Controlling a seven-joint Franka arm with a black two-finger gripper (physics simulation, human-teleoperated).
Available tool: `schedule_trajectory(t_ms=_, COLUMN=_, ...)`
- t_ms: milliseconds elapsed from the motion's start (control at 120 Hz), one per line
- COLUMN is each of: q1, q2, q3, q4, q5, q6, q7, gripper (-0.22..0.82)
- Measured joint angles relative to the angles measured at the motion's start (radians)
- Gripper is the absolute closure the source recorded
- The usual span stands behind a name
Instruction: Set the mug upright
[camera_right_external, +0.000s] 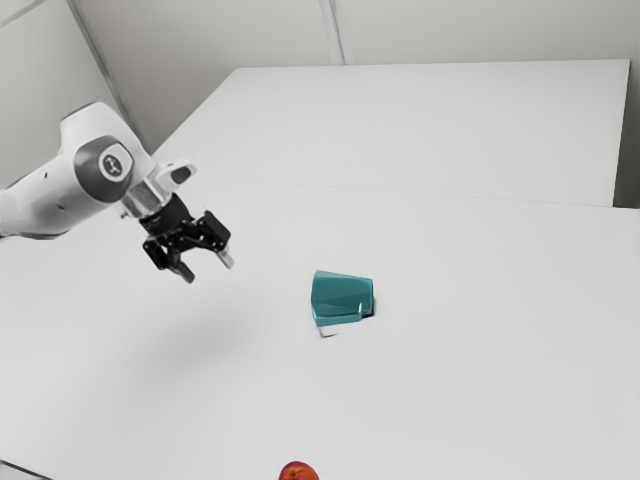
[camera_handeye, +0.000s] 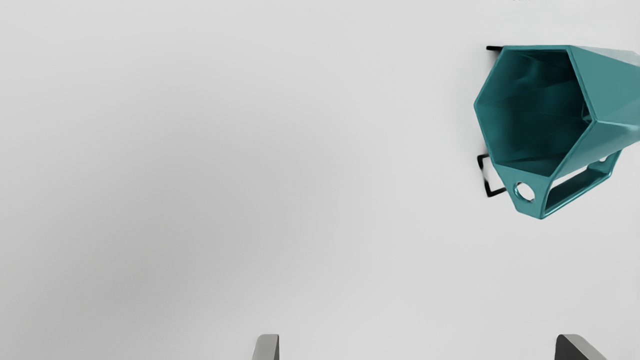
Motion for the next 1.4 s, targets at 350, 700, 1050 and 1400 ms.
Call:
schedule_trajectory(t_ms=350, q1=-0.064, q2=0.070, q3=0.029, q4=-0.049, q5=-0.244, q6=0.067, q7=0.007, gripper=0.00)
schedule_trajectory(t_ms=700, q1=-0.128, q2=0.107, q3=0.036, q4=-0.084, q5=-0.443, q6=0.135, q7=0.087, gripper=0.00)
schedule_trajectory(t_ms=1050, q1=-0.120, q2=0.187, q3=0.039, q4=-0.059, q5=-0.591, q6=0.178, q7=0.205, gripper=0.00)
schedule_trajectory(t_ms=1400, q1=-0.174, q2=0.259, q3=0.040, q4=0.002, q5=-0.661, q6=0.205, q7=0.291, gripper=0.00)
